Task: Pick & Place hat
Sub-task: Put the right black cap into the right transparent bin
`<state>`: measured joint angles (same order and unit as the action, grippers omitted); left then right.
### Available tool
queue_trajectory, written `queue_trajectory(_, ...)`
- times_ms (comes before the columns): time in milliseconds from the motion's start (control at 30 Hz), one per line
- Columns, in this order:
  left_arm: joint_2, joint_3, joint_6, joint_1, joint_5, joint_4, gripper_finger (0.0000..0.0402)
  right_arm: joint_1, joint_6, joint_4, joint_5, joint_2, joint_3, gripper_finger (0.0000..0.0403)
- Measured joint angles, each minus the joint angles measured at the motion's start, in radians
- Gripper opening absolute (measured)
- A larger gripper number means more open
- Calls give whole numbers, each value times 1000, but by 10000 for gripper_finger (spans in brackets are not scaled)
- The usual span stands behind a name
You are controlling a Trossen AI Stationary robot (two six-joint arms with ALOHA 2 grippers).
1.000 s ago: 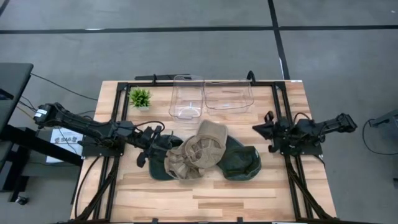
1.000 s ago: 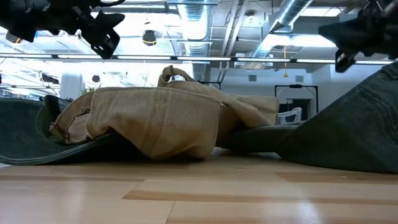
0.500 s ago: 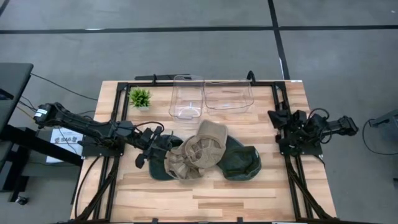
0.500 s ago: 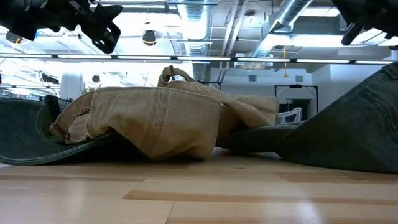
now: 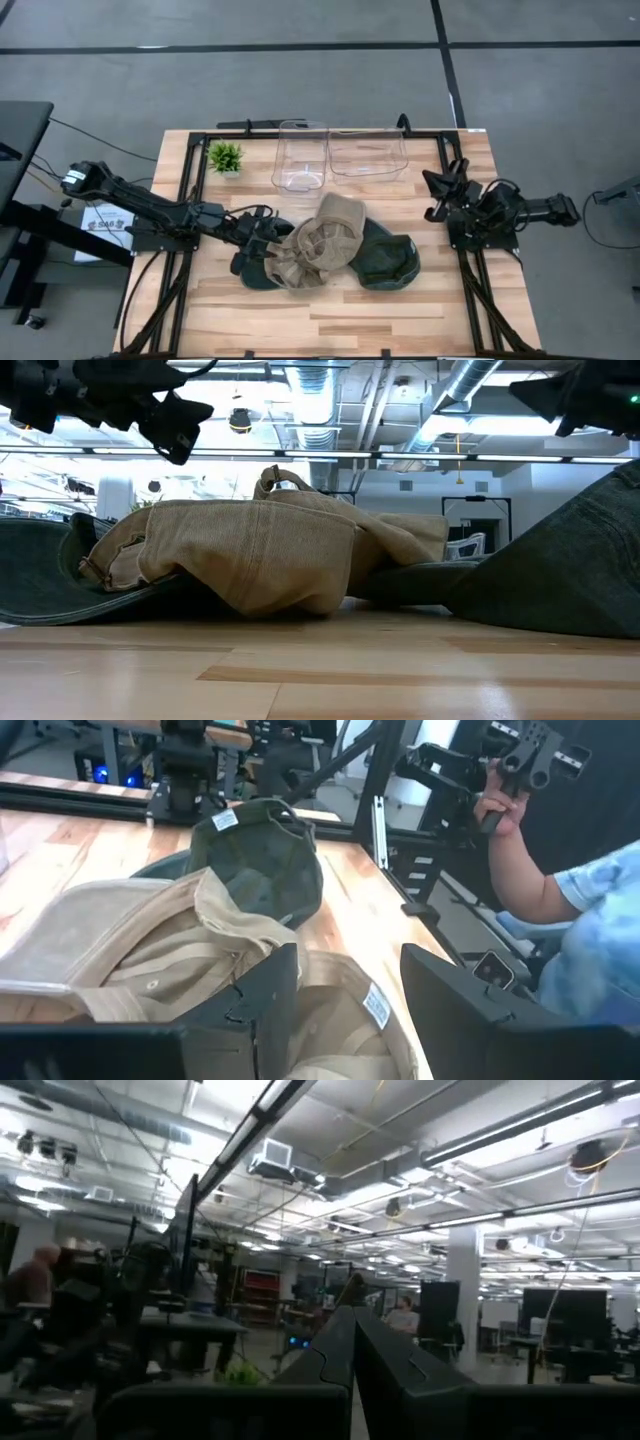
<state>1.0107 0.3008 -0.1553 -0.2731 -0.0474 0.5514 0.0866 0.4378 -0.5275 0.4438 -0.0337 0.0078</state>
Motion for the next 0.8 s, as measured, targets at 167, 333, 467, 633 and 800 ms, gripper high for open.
queue_trajectory(167, -10, 40, 1, 37, 3, 31, 177, -3, -29, 57, -109, -29, 1, 0)
queue_trajectory(333, 23, 102, -5, 75, 6, 30, 177, -4, -118, 168, -114, -116, 68, 0)
queue_trajectory(467, 91, 157, -6, 90, 3, 25, 177, 8, -206, 284, -161, -244, 150, 0)
queue_trajectory(633, 174, 250, -88, 97, 4, -66, 177, 65, -257, 349, -184, -446, 235, 0)
queue_trajectory(800, 237, 288, -185, 24, -3, -204, 177, 146, -255, 348, -184, -650, 335, 0)
